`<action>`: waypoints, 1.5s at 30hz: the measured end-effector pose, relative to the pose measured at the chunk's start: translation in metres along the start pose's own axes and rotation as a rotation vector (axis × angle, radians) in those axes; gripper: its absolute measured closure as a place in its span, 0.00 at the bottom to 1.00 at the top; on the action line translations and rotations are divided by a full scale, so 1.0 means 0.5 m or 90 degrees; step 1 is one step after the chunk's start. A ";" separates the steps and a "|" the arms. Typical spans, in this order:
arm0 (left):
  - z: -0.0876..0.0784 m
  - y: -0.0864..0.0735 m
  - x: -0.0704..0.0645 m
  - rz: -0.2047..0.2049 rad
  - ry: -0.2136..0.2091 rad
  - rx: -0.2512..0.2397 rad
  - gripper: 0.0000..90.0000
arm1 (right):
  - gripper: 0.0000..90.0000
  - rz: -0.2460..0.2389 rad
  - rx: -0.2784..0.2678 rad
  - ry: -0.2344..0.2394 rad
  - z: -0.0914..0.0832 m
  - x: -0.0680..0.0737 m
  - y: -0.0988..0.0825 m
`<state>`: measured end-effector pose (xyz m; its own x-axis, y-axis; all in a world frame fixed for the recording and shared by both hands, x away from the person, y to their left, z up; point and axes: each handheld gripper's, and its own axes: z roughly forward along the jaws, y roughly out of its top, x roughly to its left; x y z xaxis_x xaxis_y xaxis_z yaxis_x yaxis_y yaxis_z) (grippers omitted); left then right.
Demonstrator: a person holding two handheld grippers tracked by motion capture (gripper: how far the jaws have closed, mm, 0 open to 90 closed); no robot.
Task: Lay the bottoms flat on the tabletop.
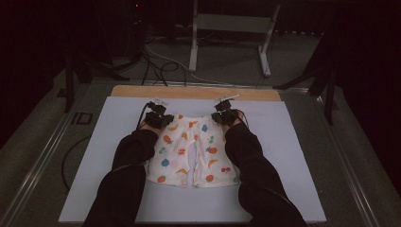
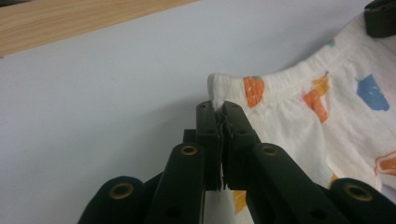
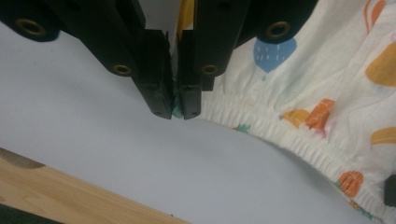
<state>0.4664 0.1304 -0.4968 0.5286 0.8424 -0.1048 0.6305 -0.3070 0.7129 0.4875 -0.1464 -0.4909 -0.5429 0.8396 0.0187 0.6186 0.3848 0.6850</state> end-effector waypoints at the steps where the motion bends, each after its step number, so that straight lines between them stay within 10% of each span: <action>1: 0.003 0.000 0.000 0.000 0.000 0.003 0.97 | 0.94 0.002 0.003 -0.003 0.002 -0.001 0.000; 6: 0.008 0.002 0.002 -0.007 -0.003 0.003 0.97 | 0.94 0.002 0.012 -0.006 0.007 -0.004 0.001; 8: 0.014 0.001 0.000 0.004 0.008 0.011 0.92 | 0.79 0.001 0.016 -0.010 0.014 -0.006 0.004; 12: 0.014 0.004 0.002 -0.012 0.015 0.021 0.43 | 0.53 0.013 0.007 -0.013 0.013 -0.006 0.007; 22: -0.022 0.015 -0.008 -0.012 -0.047 0.015 0.02 | 0.16 0.029 -0.003 0.016 -0.020 -0.009 0.008; 31: -0.065 0.010 -0.020 0.020 -0.116 -0.002 0.00 | 0.10 0.000 -0.024 0.045 -0.052 0.010 0.002; 45: -0.114 -0.025 -0.018 0.055 -0.151 -0.011 0.00 | 0.10 -0.044 -0.032 0.099 -0.085 0.036 -0.020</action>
<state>0.4214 0.1520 -0.4655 0.6999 0.6853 -0.2011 0.5686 -0.3642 0.7376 0.4474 -0.1513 -0.4666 -0.6673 0.7405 0.0800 0.5496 0.4171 0.7239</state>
